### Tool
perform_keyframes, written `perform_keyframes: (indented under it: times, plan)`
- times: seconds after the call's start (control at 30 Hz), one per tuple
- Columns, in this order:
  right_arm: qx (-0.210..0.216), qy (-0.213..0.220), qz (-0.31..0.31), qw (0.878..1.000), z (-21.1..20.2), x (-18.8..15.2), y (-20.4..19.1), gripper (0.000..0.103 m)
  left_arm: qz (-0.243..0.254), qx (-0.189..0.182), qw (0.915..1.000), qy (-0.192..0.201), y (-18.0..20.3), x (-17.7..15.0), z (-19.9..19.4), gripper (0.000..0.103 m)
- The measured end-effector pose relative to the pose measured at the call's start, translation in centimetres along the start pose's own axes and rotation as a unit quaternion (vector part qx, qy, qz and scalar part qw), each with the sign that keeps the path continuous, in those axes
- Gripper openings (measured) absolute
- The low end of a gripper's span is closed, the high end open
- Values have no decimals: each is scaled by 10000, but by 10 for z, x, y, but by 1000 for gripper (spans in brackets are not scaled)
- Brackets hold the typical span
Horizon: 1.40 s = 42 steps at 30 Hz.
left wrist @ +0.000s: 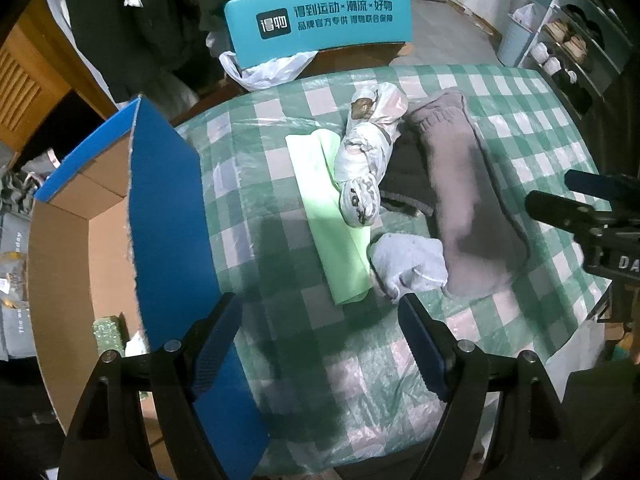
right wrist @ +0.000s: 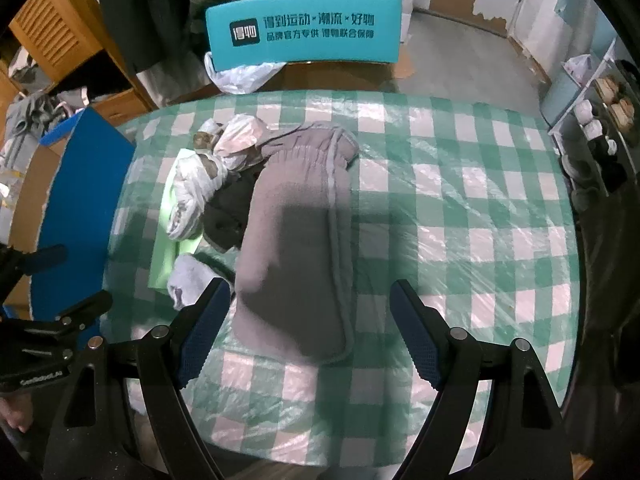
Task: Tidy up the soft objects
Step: 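Lower the right tool onto the long grey sock and close on it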
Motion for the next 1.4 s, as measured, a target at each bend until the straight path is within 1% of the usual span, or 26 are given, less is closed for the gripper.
perform_keyframes:
  times: [0.2,0.37,0.8,0.93,1.1,1.23,1.27,1.33,1.37,1.4]
  plan:
    - [-21,-169,79,9998,24,4,5,82,-91,-107,9999,-101,-1,6,14,82]
    - [50,-349,255,9991,43,5,10,82,-200,-159,9994,-219,-4,8,27,82]
    - [-73,-628,23,9980,71,7,-21,82,-234,-137,9991,-323,-9,10,45,82]
    - [-280,-741,-113,9968,84,6,-29,82,-225,-172,9990,-355,-9,8,49,82]
    - [-551,-860,-95,9947,98,6,-30,82,-176,-195,9989,-397,-7,6,55,82]
    - [-612,-856,-118,9944,100,5,-32,81,-168,-196,9989,-400,-6,6,55,82]
    - [-602,-839,-124,9946,99,6,-31,79,-169,-200,9989,-397,-5,6,55,82]
    - [-559,-833,-149,9948,95,5,-29,53,-178,-211,9989,-383,-5,7,55,82]
    - [-553,-838,-157,9948,94,5,-28,49,-175,-216,9989,-376,-5,7,54,82]
    - [-592,-811,-180,9948,91,4,-26,38,-166,-221,9990,-365,-4,7,52,82]
Point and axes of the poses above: each gripper's, at about its wrist camera, not at the fingertips, and z roughly the way its jaws point, y to its right, x to its top, the point moved 4 cm from there along z, roughly the way its jaws point, and after that the axes turned 7 degrees about z, right-handed, at the moved point
